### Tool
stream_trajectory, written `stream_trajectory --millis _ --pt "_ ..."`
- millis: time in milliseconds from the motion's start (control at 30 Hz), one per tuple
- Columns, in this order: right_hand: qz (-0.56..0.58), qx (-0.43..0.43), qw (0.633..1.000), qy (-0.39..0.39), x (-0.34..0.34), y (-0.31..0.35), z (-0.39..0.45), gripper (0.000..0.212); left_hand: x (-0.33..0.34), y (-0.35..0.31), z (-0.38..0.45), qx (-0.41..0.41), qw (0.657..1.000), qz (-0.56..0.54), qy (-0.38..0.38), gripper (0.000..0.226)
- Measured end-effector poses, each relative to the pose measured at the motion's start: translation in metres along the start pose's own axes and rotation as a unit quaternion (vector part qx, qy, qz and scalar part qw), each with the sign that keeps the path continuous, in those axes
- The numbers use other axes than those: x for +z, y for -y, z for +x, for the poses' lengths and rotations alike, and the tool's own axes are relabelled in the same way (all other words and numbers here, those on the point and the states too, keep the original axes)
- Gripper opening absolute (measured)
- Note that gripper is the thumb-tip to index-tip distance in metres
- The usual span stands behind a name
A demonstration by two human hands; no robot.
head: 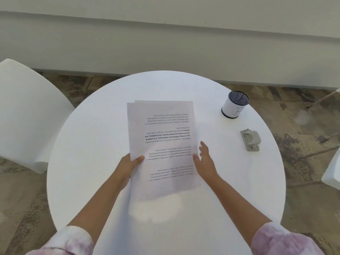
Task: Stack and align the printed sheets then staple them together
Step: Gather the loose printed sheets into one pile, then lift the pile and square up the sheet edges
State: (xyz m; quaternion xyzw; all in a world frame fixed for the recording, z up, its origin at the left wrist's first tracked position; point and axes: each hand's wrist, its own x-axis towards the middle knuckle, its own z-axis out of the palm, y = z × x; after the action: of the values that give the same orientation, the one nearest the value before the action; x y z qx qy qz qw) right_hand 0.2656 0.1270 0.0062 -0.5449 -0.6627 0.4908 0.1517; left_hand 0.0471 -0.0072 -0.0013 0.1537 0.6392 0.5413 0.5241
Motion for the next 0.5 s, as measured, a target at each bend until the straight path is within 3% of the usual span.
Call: stream_trajectory --millis 67,167,500 --pt "0.066 0.020 0.997 0.033 -0.007 0.004 0.003 0.049 0.000 -0.008 -0.002 0.014 1.000 -0.005 0.025 0.031" --pt "0.094 -0.030 0.994 0.046 -0.016 0.017 0.001 0.028 0.001 -0.020 -0.004 0.049 0.998 -0.021 0.041 0.026" --pt "0.151 -0.173 0.973 0.005 -0.030 0.055 -0.007 0.021 0.016 -0.066 -0.015 0.204 0.979 -0.002 -0.002 0.025"
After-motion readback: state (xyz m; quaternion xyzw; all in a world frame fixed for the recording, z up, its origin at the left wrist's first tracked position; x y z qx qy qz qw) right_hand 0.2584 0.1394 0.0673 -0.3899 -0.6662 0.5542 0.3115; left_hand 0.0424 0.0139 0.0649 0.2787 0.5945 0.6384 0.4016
